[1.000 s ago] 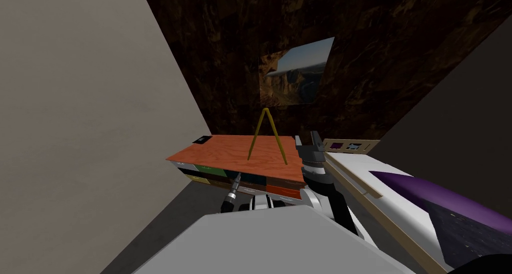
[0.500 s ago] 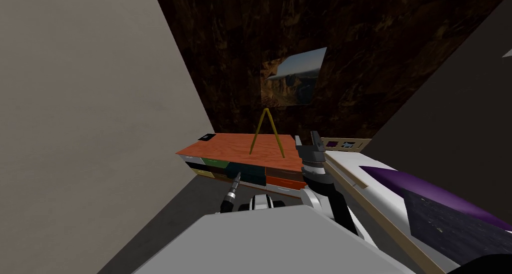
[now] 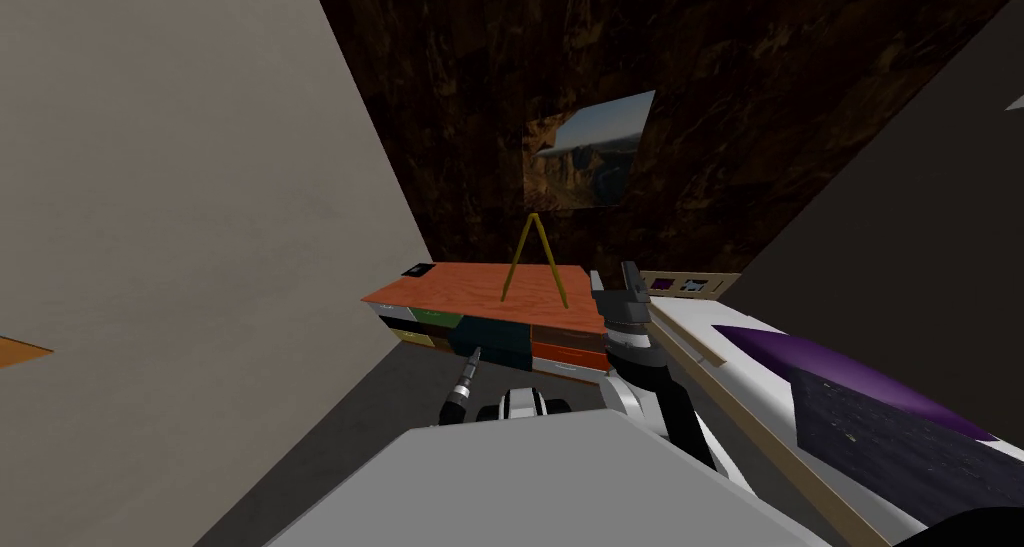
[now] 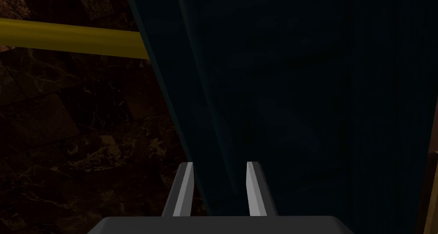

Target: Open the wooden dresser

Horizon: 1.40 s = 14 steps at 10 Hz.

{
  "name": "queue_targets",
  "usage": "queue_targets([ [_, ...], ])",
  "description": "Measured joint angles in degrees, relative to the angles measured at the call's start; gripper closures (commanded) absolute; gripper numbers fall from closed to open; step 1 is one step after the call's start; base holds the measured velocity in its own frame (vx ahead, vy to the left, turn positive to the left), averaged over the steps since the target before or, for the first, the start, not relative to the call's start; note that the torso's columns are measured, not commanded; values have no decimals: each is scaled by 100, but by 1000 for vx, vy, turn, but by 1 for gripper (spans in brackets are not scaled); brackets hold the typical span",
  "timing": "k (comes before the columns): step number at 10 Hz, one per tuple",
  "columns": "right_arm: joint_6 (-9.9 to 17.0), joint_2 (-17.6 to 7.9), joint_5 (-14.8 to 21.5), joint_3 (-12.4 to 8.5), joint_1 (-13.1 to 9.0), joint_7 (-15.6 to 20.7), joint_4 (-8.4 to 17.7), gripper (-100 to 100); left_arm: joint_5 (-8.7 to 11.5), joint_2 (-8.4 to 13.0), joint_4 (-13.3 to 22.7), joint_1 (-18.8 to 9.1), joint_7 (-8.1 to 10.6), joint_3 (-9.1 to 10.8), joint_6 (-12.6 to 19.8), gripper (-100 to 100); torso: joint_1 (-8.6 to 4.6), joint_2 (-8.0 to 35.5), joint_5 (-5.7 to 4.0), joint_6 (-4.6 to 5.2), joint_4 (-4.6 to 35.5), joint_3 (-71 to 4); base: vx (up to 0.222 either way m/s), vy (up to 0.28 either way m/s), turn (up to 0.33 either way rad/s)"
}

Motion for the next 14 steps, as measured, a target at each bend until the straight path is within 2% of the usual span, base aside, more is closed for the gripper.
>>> queue_targets([
  [2, 0, 0, 0, 0, 0, 0, 0, 0, -17, 22, 80, -33, 10, -2, -153, 100, -2, -39, -4, -1, -8, -24, -144, 21, 8],
  [3, 0, 0, 0, 0, 1, 0, 0, 0, -33, 56, -49, 15, 66, -29, -127, 100, -1, -57, -8, -5, -8, -35, -44, 8, 0],
  [6, 0, 0, 0, 0, 1, 0, 0, 0, -56, 110, 33, 49, 121, -26, -129, 100, 6, -26, 5, 4, -13, -17, -134, 14, 33],
  [7, 0, 0, 0, 0, 1, 0, 0, 0, -68, 118, -45, 105, 136, -40, -112, 100, 2, -37, 2, 6, -8, -22, -103, 21, 8],
  [8, 0, 0, 0, 0, 1, 0, 0, 0, -68, 128, 69, 40, 140, -32, -186, -100, -2, -45, -2, 2, -12, -28, -131, 3, -29],
  [9, 0, 0, 0, 1, 0, 0, 0, 0, -39, 153, 188, -152, 165, -19, -154, -100, 3, -59, 11, 2, -38, -29, -100, -10, -25],
  [10, 0, 1, 0, 1, 1, 0, 0, 0, -27, 178, 145, -223, 209, -23, -37, -100, 21, -95, 24, -2, -64, -48, -37, -6, 2],
  [11, 0, 0, 0, 0, 2, 0, -1, 0, -32, 196, 14, -181, 250, -40, 64, -100, 39, -129, 32, -3, -78, -68, -39, -2, -8],
  [12, -1, 0, 0, 0, 2, 0, -1, 0, -25, 206, -30, -232, 284, -48, 177, -100, 43, -128, 31, -1, -74, -70, -69, 0, -31],
  [13, -1, 0, 0, 0, 2, 0, -1, 0, -3, 240, 40, -396, 337, -48, 275, -100, 42, -107, 26, -5, -64, -56, -55, 8, -18],
  [14, -1, 0, 0, 0, 2, 0, -1, 0, -1, 250, -47, -404, 372, -58, 372, -100, 39, -90, 24, -9, -59, -47, -71, 6, -13],
])
